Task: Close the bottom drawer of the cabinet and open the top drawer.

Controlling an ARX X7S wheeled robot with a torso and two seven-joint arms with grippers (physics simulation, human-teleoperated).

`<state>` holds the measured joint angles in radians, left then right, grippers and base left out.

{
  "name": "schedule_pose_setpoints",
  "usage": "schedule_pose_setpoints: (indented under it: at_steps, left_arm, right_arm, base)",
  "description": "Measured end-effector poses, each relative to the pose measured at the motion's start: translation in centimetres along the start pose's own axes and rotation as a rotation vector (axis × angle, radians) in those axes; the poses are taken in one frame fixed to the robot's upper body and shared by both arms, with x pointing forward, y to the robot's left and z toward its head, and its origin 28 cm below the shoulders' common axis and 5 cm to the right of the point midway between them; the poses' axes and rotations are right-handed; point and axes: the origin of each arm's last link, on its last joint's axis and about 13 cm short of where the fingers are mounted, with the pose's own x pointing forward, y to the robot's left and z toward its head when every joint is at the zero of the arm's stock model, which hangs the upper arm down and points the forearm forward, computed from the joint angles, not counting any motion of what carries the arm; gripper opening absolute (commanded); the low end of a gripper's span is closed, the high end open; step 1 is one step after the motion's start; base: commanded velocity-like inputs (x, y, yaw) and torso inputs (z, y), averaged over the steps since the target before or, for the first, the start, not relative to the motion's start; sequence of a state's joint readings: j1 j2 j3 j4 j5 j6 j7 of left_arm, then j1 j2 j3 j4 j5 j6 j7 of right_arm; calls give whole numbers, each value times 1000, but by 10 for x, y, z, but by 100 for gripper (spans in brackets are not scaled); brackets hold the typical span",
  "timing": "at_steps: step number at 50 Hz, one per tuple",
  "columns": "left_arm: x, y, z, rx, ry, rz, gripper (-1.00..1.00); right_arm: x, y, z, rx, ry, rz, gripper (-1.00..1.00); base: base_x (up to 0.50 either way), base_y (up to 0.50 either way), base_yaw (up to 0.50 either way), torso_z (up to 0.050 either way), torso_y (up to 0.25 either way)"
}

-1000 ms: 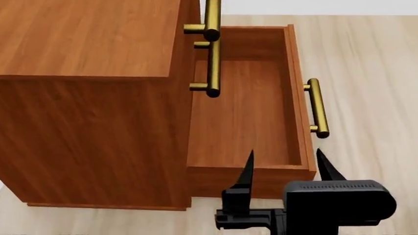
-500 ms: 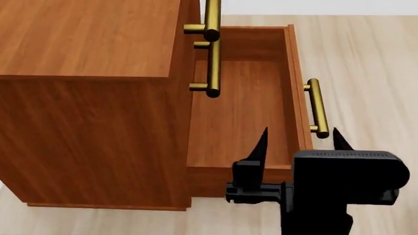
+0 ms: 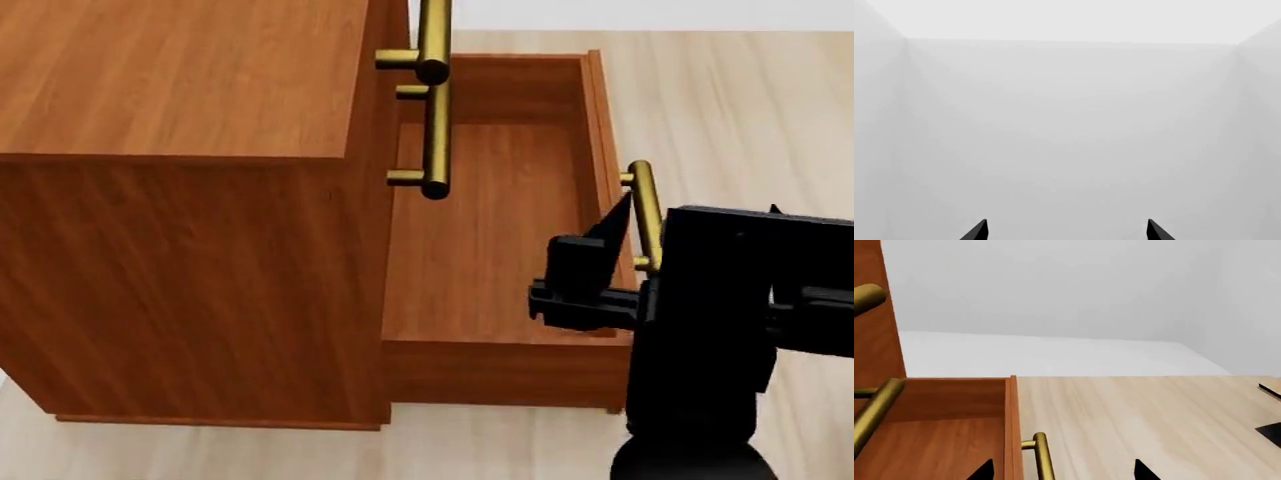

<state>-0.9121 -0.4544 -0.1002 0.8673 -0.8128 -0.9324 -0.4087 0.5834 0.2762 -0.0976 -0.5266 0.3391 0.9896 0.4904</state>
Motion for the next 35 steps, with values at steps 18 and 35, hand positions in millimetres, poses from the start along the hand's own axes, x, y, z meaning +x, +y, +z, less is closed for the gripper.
schedule_pose_setpoints:
  at_steps: [18,35]
  left_arm:
    - [0,1,1,-10,-5,4,100]
    - [0,2,2,-22,-9,9,100]
  right_arm:
    - [30,-4,25,-1,58,-68,100]
    - [59,-8,36,-16,136,-170,100]
  base:
    - [0,0,0,0,0]
    - [0,0,0,0,0]
